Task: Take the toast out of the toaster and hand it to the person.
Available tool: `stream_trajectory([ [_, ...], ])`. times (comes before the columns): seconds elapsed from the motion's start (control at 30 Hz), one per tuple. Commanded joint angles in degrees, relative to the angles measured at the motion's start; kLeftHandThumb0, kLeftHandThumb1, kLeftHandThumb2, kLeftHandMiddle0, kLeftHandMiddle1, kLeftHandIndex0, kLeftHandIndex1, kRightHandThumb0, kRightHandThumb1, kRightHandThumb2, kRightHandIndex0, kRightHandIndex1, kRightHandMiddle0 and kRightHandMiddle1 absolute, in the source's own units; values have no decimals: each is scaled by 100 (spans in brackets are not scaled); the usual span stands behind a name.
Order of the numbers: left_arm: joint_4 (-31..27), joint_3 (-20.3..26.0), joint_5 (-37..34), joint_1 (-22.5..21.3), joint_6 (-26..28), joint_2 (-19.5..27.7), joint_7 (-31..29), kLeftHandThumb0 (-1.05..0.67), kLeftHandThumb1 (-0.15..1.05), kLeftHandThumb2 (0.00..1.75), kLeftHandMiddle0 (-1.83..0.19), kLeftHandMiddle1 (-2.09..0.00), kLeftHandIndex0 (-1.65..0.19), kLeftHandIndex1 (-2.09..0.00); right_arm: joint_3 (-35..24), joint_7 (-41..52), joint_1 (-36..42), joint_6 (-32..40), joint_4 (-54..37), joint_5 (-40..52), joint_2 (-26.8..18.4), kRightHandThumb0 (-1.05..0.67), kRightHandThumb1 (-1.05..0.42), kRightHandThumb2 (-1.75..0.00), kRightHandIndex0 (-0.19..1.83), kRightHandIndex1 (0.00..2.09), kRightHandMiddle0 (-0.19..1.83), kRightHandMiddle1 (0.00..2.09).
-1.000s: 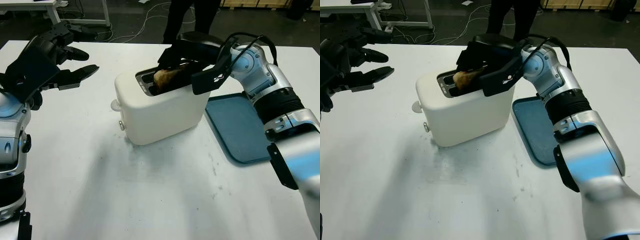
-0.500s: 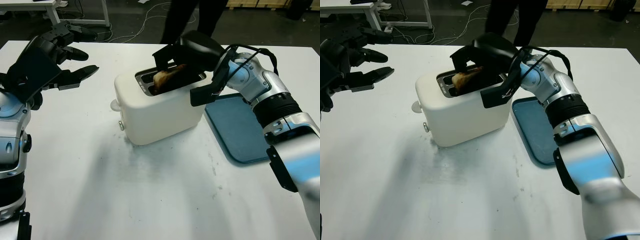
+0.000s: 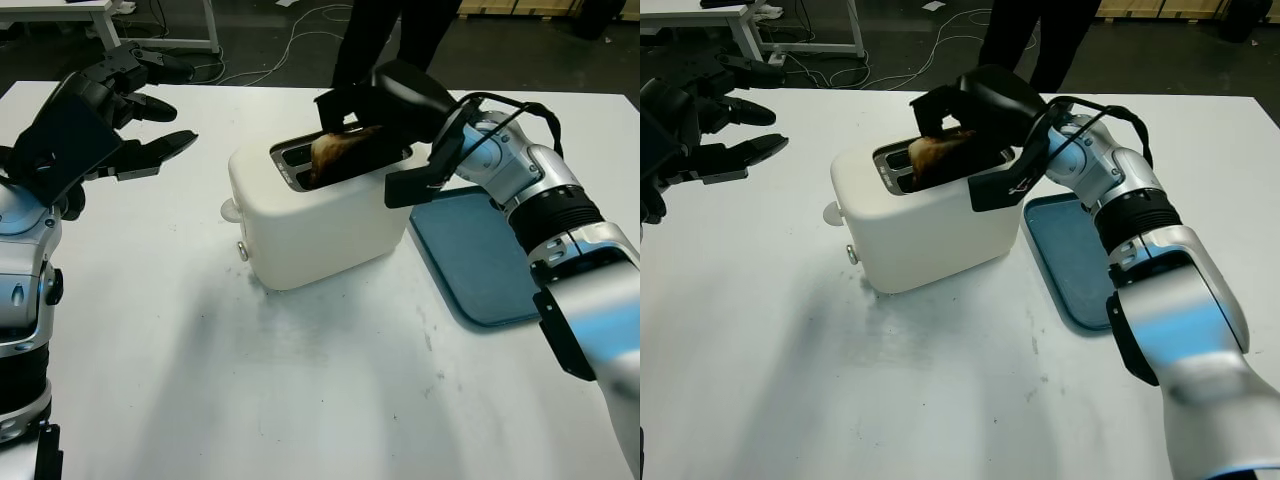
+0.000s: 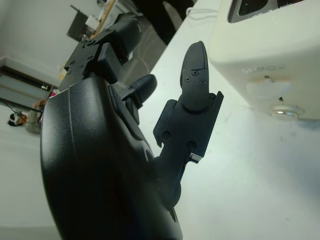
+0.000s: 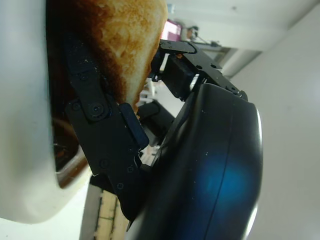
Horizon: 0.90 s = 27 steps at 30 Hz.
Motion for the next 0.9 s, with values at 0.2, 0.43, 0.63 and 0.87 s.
stream_trajectory([
  [0.2,-37,-34,19,19,31,46,-36,-29,81,34,-6,-112,-18,-77,-1019,213,-847,747,631,1125,-81,-55,-92,-42,101,175,75,175],
  [0.43,5,-135,118,-17,-54,111,-25,-31,80,33,-8,-112,-20,-77,-1605,524,-1119,1432,745,1696,-207,-46,-92,-37,102,175,78,175],
  [0.63,-26,-124,70,-31,50,85,-15,-31,81,32,-8,-110,-20,-76,-1939,461,-1194,1808,865,1983,-262,-47,-92,-32,104,175,75,173],
  [0.87,-9,-36,-8,18,24,59,-22,-30,81,31,-7,-111,-19,-76,-2558,27,-1148,2509,1055,2511,-298,-45,-92,-31,101,175,79,175],
])
